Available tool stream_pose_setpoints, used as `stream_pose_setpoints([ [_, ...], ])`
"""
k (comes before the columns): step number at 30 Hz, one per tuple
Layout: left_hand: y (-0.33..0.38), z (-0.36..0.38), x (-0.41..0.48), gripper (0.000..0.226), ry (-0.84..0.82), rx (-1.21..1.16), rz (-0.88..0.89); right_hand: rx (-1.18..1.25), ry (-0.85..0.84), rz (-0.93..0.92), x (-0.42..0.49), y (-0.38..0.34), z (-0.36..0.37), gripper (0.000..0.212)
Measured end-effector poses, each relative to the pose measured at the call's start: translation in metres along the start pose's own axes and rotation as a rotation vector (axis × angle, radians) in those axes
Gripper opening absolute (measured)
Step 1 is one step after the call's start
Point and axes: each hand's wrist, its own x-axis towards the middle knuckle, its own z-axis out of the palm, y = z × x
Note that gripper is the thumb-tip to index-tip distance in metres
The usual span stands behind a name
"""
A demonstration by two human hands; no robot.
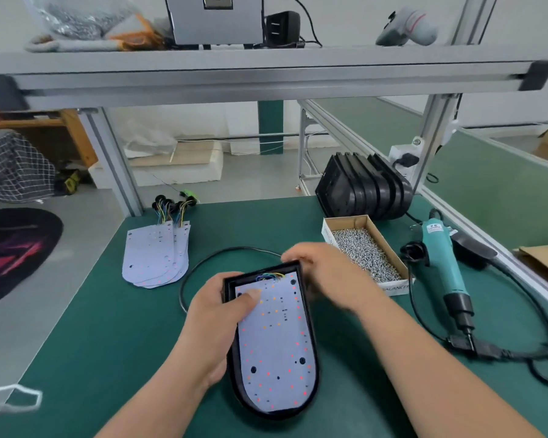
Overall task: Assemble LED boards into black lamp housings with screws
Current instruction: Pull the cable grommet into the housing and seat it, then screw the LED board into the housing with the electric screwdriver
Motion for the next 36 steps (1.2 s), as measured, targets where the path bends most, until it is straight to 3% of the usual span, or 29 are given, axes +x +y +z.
stream_pose_setpoints([
  [5, -0.004, 0.014, 0.001, 0.014, 0.049, 0.294, 0.073, 0.126, 0.162, -0.049, -0.002, 0.003, -0.024, 0.025],
  [9, -0.008, 0.024, -0.001, 0.025, 0.099, 0.415, 0.093, -0.125, 0.274, -0.083, -0.019, 0.0, -0.059, 0.016],
  [14, -0.013, 0.031, 0.0, 0.059, 0.03, 0.506, 0.068, -0.399, 0.531, 0.006, -0.064, 0.034, -0.11, 0.017],
  [17, -0.013, 0.032, 0.001, 0.068, 0.029, 0.534, 0.056, -0.556, 0.601, 0.257, -0.088, 0.07, -0.124, 0.038],
  [20, -0.011, 0.031, -0.001, 0.069, 0.068, 0.549, 0.099, -0.637, 0.492, 0.425, -0.105, 0.095, -0.12, 0.067],
  [22, -0.009, 0.03, 0.0, 0.067, 0.099, 0.573, 0.126, -0.609, 0.428, 0.469, -0.109, 0.104, -0.117, 0.073],
  [25, -0.006, 0.029, -0.001, 0.065, 0.084, 0.624, 0.165, -0.477, 0.388, 0.492, -0.109, 0.109, -0.117, 0.065],
  [28, -0.002, 0.027, 0.0, 0.069, 0.04, 0.66, 0.162, -0.272, 0.433, 0.497, -0.109, 0.116, -0.12, 0.04],
  [32, 0.012, 0.021, 0.003, 0.077, 0.008, 0.623, 0.141, 0.409, 0.596, 0.331, -0.111, 0.116, -0.124, 0.03],
  [36, 0.02, 0.02, 0.0, 0.065, -0.016, 0.537, 0.142, 0.783, 0.667, 0.218, -0.112, 0.109, -0.123, 0.019],
])
